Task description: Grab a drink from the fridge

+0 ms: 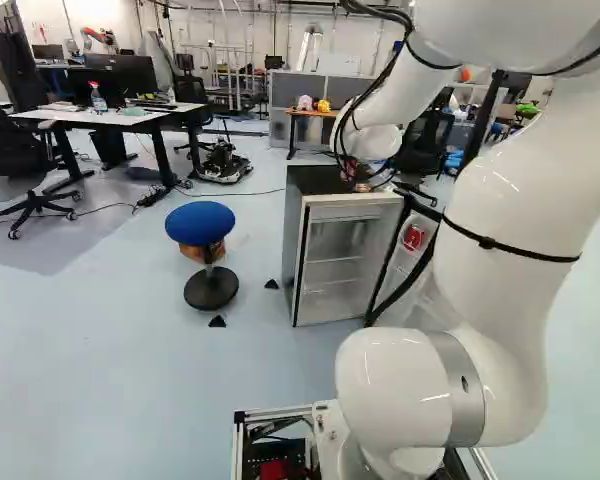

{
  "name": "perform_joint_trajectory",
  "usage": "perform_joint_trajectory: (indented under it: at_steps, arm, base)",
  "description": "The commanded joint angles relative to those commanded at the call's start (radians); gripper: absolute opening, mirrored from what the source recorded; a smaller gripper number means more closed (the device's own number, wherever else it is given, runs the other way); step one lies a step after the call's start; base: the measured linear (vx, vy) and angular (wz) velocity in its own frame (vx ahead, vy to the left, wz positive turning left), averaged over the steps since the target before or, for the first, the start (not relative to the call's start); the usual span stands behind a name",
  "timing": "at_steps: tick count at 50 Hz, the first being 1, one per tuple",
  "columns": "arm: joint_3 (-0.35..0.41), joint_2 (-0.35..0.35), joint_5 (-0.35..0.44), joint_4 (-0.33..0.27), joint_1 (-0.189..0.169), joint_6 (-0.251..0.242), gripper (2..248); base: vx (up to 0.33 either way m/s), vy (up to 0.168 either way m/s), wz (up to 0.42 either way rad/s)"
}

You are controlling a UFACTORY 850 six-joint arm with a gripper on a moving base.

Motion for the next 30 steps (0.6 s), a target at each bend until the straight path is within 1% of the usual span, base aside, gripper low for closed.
perform_joint_trajectory:
  at_steps: [30]
  arm:
    - [-0.146, -0.129, -0.003, 0.000, 0.011, 0.000, 92]
  base:
    - [0.000, 0.000, 0.000]
